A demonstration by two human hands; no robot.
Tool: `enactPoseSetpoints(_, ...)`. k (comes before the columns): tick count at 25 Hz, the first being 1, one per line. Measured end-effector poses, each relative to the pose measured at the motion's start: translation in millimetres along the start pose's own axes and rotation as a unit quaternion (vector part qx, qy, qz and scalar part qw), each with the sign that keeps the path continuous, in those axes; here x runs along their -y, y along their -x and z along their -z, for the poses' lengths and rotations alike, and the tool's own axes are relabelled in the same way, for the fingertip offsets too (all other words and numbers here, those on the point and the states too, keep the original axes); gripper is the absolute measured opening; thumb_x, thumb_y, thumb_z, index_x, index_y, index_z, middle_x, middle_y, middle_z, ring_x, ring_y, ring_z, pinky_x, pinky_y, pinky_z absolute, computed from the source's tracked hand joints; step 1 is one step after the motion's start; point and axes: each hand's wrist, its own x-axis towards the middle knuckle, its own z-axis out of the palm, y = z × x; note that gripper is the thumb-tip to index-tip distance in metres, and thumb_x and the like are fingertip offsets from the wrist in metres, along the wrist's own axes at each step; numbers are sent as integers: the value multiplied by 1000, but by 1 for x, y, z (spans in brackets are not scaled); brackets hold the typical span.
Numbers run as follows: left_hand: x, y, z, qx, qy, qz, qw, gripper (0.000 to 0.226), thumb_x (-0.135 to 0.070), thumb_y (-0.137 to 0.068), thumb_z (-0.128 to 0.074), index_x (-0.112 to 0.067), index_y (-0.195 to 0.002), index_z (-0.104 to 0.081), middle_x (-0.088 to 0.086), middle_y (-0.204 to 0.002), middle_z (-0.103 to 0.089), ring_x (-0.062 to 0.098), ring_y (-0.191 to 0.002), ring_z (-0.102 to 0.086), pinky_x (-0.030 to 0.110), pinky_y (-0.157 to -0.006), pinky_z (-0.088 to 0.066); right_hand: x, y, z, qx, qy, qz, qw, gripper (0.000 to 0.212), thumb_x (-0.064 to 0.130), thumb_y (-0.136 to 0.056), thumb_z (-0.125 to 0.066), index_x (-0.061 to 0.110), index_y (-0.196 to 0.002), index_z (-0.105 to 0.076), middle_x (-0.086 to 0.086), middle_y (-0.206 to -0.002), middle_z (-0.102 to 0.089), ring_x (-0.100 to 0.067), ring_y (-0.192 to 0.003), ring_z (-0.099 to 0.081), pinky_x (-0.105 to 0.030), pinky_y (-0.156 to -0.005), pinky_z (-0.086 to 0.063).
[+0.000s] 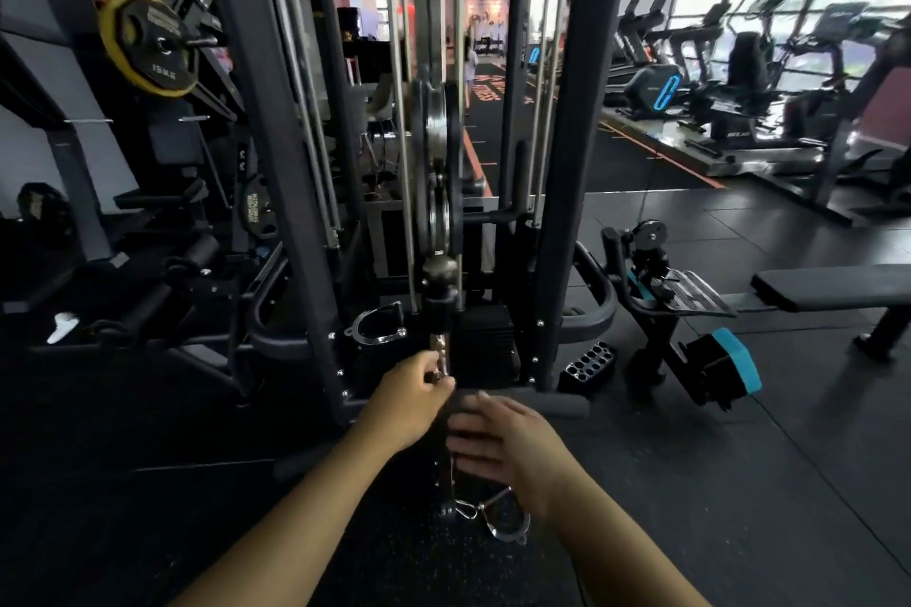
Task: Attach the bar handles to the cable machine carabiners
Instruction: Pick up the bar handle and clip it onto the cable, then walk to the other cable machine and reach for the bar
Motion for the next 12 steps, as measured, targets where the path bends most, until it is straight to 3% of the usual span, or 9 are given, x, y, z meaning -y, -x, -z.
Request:
enactPoseSetpoints(3, -26, 5, 11, -12, -8, -32, 999, 32, -30, -99, -60, -24, -130, -65, -4, -130, -68, 9, -110, -65, 11, -78, -42, 32, 27, 14, -71, 96, 134, 984, 21, 31, -105, -57, 21, -111, -74, -4, -110, -81, -24, -105, -77, -47, -99, -60)
enactPoseSetpoints(6, -65, 14, 8, 14, -28, -111, 993, 22, -30, -99, -59, -27, -119, -68, -10, -113, -69, 6, -102, -64, 14, -76, -43, 42, 63, 38, -201, 244, 246, 916, 19, 35, -101, -60, 24, -109, -75, 2, -103, -79, -16, -101, -73, -47, -99, -57)
enactPoseSetpoints(9, -99, 30, -11, 69, -45, -196, 977, 21, -31, -99, -59, -27, -116, -70, -12, -111, -68, 6, -102, -63, 21, -78, -47, 44, 128, 59, -322, 342, 274, 839, 21, 31, -100, -63, 20, -113, -74, -1, -102, -80, -18, -100, -73, -44, -94, -57)
enactPoseSetpoints(12, -138, 57, -45, 126, -67, -298, 944, 18, -29, -97, -61, -24, -112, -71, -6, -111, -69, 12, -101, -65, 35, -90, -53, 35, 213, 79, -445, 407, 252, 757, 25, 30, -101, -62, 18, -120, -73, -5, -118, -77, -24, -112, -70, -38, -96, -54)
